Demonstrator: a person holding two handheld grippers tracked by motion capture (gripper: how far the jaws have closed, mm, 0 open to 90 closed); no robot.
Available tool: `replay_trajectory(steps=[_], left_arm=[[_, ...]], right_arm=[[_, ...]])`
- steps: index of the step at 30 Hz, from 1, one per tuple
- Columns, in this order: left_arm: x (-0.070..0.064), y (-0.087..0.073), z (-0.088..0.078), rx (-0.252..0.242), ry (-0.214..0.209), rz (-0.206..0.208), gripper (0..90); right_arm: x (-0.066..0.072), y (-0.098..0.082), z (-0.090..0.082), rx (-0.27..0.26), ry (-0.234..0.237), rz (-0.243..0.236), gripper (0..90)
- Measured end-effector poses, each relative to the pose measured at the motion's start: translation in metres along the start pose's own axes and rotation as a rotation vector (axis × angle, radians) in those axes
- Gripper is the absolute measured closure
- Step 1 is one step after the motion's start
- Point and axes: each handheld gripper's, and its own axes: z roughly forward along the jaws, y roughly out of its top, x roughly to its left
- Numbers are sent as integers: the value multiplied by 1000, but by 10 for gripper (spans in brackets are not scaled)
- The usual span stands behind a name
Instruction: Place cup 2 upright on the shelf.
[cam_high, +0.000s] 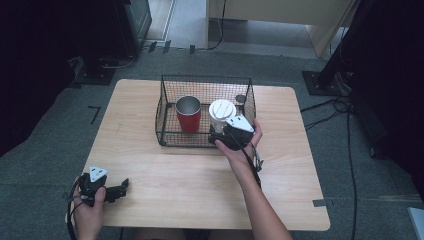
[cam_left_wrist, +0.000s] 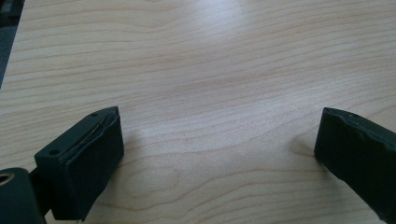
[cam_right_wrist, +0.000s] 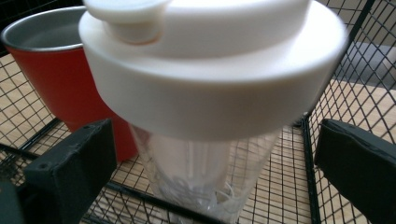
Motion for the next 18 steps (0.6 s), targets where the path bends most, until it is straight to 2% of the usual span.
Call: replay_trajectory(steps=[18], left_arm=[[0, 0, 0, -1, 0, 0, 21]], right_arm=[[-16, -21, -35, -30, 15, 2, 0]])
